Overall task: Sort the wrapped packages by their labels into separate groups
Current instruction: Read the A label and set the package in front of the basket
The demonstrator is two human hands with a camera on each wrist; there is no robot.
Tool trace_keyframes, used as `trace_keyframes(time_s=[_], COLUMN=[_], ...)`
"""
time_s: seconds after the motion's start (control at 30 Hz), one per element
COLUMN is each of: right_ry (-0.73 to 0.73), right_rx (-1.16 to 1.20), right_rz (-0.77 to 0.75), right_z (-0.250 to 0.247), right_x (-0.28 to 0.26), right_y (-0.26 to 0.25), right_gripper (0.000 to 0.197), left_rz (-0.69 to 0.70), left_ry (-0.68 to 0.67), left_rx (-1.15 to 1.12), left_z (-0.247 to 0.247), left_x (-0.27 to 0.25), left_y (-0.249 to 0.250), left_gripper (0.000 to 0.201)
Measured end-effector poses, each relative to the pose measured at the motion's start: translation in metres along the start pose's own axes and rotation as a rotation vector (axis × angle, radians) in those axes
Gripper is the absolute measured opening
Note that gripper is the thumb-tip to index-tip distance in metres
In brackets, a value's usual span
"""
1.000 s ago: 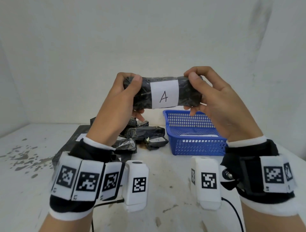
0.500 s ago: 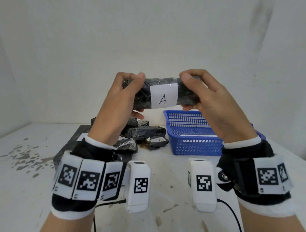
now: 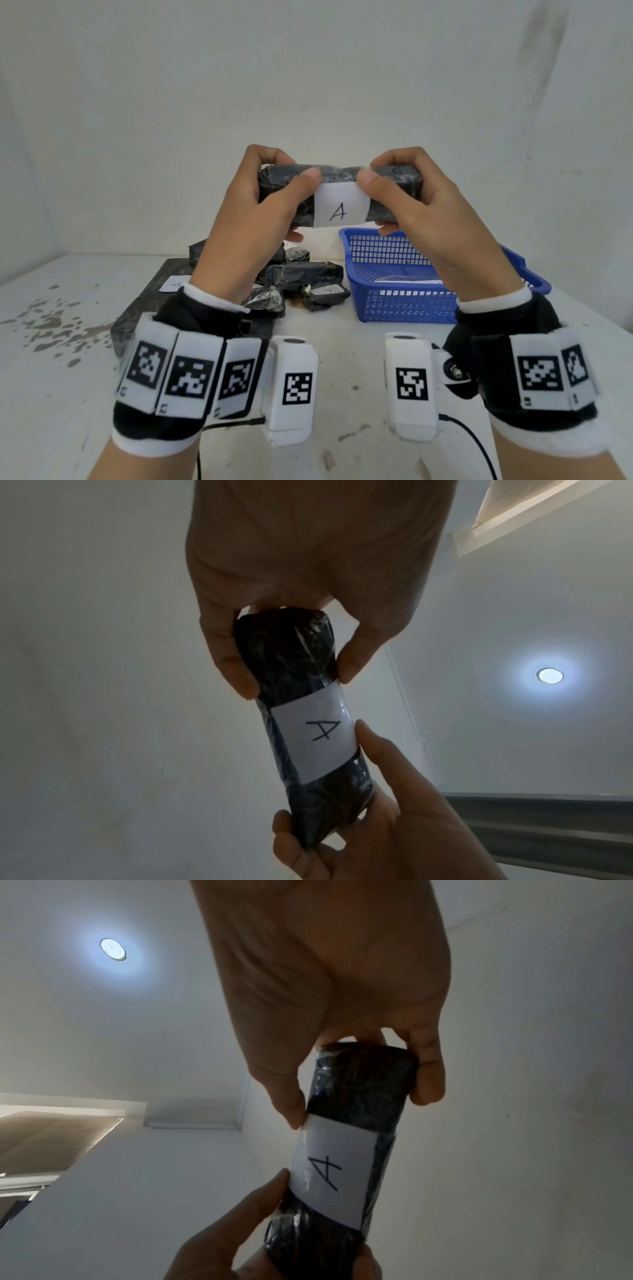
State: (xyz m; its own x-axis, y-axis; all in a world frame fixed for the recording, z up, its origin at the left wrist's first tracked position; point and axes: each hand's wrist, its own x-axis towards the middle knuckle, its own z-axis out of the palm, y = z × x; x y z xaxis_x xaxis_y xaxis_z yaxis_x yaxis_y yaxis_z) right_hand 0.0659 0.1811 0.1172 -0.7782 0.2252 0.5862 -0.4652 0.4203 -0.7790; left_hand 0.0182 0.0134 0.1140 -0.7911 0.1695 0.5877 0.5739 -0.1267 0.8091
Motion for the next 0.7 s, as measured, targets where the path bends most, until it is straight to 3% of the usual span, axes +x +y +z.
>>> trace_keyframes(time_s=[0.13,0.27,0.4,0.53,0.7], right_ry=[-0.041,-0.033,0.002,0.01,0.036], right_rx=[-0.072,0.072,0.131,0.088,0.04], right_rz=[0.053,0.074,0.048,0.046,0.03], right_z=[0.0,-0.006,-0.009,-0.009,-0.006], right_x=[-0.001,0.0,0.001,0.002,0.0], right_y=[-0.001,-0.004,-0.002,-0.002,-0.003], right_gripper=[0.03,0.025,0.026,0.03,0.022], left_rz=[0.018,-0.022,-0.063,-0.08,-0.069], left_ry=[-0.024,-0.028,-0.046,-0.027,-0.023], left_rx=[-0.044,-0.114,-0.156,-0.134,-0.073], left_z=[-0.002,-0.003,0.0,0.003,0.003], left_x=[0.0,0.002,0.002,0.002,0.0], left_y=[0.001,0.003,0.003,0.002,0.003], left_gripper=[0.016,0.008,0.012,0.015,0.012])
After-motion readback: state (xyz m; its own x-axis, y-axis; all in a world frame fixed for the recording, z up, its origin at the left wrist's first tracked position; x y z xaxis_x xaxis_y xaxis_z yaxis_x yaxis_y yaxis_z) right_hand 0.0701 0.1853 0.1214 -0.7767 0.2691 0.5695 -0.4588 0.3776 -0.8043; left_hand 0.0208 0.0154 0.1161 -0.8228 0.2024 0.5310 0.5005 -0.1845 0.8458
